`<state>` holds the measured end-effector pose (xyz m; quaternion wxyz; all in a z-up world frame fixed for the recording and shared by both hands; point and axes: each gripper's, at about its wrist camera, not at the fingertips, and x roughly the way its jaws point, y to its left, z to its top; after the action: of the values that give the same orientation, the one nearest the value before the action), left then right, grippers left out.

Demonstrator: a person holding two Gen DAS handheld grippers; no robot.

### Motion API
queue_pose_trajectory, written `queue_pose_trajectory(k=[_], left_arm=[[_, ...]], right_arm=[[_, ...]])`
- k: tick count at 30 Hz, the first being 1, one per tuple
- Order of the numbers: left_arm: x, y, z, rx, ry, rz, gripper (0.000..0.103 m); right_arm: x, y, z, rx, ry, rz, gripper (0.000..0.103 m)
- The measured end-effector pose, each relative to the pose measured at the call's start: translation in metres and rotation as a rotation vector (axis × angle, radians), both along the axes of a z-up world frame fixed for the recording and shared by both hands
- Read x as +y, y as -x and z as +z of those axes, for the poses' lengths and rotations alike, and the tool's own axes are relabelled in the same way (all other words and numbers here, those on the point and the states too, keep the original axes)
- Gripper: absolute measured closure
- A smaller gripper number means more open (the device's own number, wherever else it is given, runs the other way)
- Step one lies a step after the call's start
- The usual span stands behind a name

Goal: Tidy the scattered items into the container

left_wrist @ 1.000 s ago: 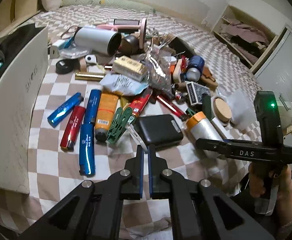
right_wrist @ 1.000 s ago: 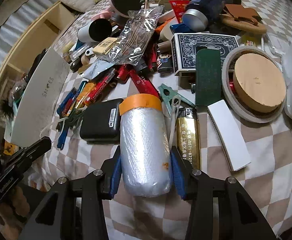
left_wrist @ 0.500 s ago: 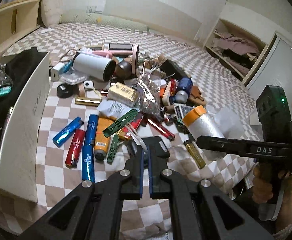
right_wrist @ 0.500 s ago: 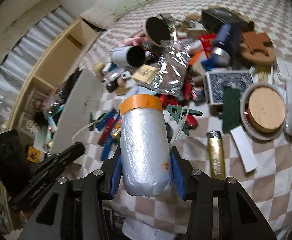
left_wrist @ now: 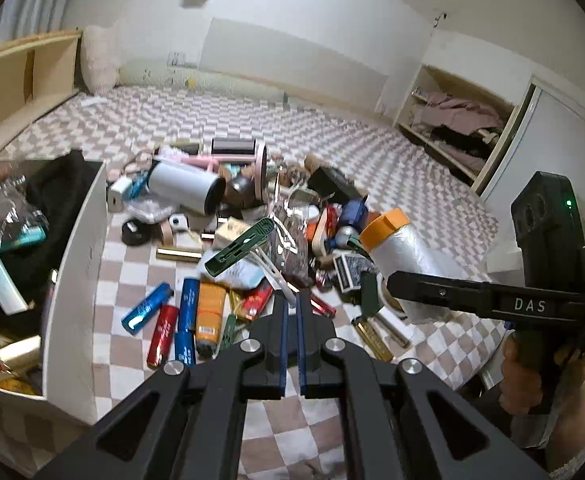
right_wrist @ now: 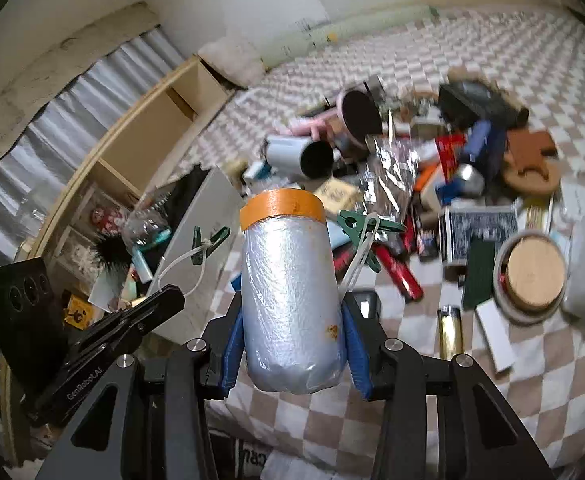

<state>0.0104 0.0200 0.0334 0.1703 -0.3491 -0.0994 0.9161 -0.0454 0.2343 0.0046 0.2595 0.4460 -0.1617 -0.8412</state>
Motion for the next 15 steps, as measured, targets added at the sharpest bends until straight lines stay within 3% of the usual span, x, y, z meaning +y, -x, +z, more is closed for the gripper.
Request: queue_pose_trajectory(k=[6,11,15], left_arm=[[-0.005,-0.007,0.009,0.034,0.002,0.003,0.099],[-0.007,-0.006,-0.001,0.012,0.014,0.001,0.099],[-0.009,-0.003,-0.008,-0.006,0.008,0.003,0.099]], right_arm=[[-0.007,-0.002,0.007,0.032,-0.04,0.007,0.058],[-0.02,0.002,-0.038,-0.036,-0.202,0.023,0.058],[-0.017,0.009,-0.076,-0.146,-0.237,0.035,0.058]])
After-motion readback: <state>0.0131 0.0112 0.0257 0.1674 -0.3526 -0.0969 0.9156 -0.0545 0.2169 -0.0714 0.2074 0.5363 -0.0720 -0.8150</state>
